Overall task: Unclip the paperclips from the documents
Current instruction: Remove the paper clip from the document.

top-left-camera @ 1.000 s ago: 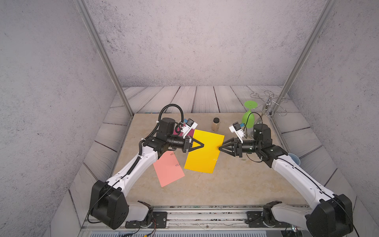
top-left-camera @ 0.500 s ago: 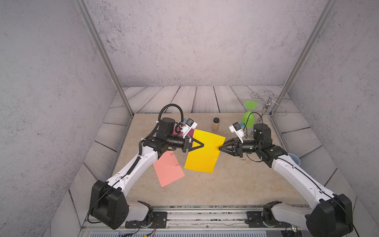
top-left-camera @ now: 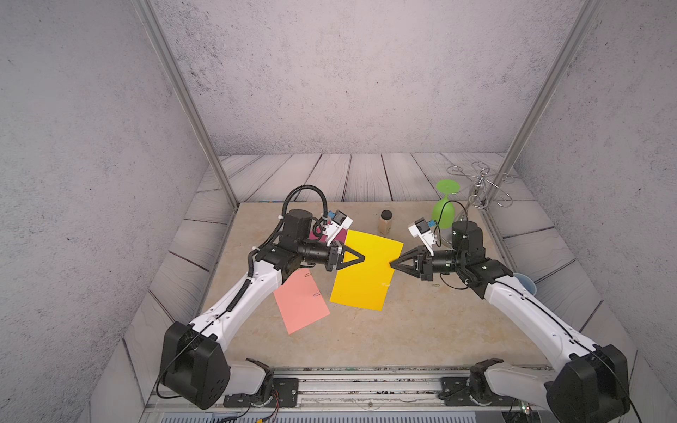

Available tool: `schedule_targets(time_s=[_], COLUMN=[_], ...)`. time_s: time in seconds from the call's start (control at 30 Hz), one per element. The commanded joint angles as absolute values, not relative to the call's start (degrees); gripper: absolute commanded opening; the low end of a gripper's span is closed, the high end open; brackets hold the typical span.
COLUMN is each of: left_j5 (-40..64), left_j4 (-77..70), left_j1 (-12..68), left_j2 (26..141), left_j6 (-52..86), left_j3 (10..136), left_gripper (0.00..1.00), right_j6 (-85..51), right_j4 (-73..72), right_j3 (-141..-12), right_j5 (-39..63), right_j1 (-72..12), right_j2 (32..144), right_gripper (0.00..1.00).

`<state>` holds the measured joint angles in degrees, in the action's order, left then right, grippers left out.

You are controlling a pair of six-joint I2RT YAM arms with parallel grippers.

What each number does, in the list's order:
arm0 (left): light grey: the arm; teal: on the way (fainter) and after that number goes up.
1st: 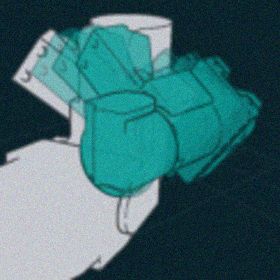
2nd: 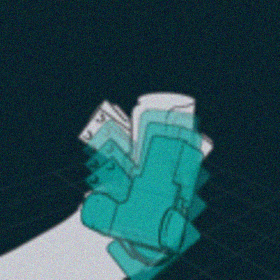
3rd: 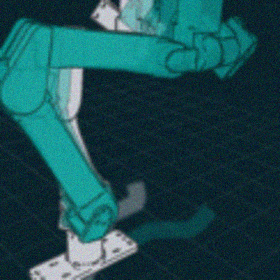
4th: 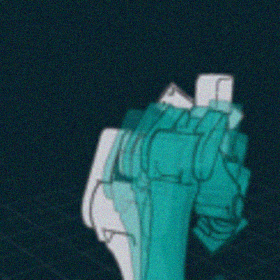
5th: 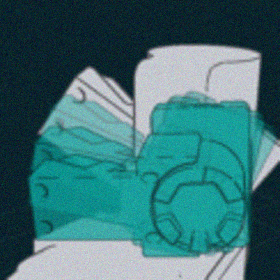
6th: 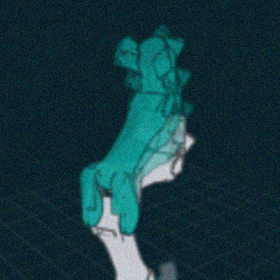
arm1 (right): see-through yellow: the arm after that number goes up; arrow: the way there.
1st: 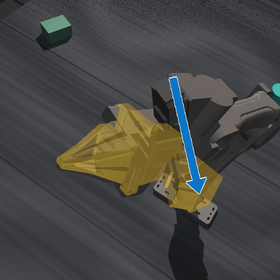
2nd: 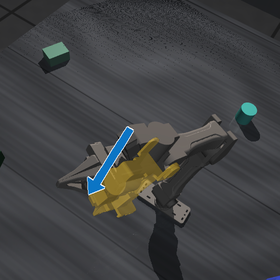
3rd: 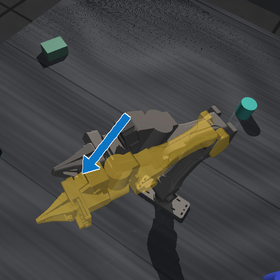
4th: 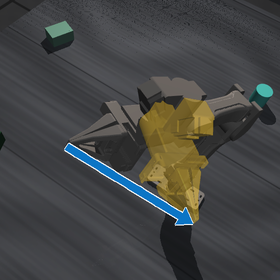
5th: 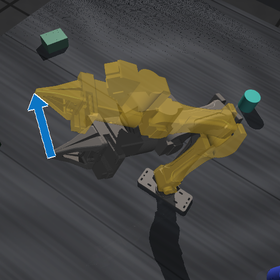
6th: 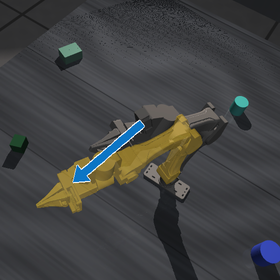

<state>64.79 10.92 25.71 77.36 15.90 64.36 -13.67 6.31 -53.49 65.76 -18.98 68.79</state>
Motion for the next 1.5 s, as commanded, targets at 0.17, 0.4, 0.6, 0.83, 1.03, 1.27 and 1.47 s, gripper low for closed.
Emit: schedule_targets(time_s=[0.17, 0.4, 0.6, 0.83, 1.03, 1.27, 1.47], left_j5=[65.66, 65.10, 64.76, 64.64, 64.64, 64.44, 64.54], left_j4=[11.12, 11.35, 11.34, 11.36, 11.41, 11.36, 11.42], left_j1=[25.18, 25.13, 24.95, 24.85, 24.79, 24.61, 24.35], left_j2=[76.45, 75.86, 75.16, 74.97, 74.79, 74.44, 74.18], left_j6=[14.94, 14.55, 14.59, 14.68, 14.73, 14.81, 14.77], left_j3=[64.16, 64.08, 64.01, 63.94, 63.83, 63.78, 63.67], left_gripper=[0.00, 0.00, 0.00, 0.00, 0.00, 0.00, 0.00], right_j6=[-14.63, -14.59, -13.93, -13.98, -13.76, -12.67, -12.31], right_j4=[5.36, 5.88, 7.01, 7.11, 7.46, 8.86, 9.40], right_j3=[-53.66, -53.61, -53.79, -53.79, -53.79, -53.96, -53.79], right_j5=[65.92, 65.25, 64.25, 64.16, 64.07, 63.72, 63.63], right_j1=[-18.85, -18.83, -18.82, -18.80, -18.81, -18.65, -18.38], right_j2=[69.70, 69.61, 69.52, 69.58, 69.53, 69.37, 68.99], right_gripper=[0.05, 0.04, 0.04, 0.08, 0.08, 0.08, 0.08])
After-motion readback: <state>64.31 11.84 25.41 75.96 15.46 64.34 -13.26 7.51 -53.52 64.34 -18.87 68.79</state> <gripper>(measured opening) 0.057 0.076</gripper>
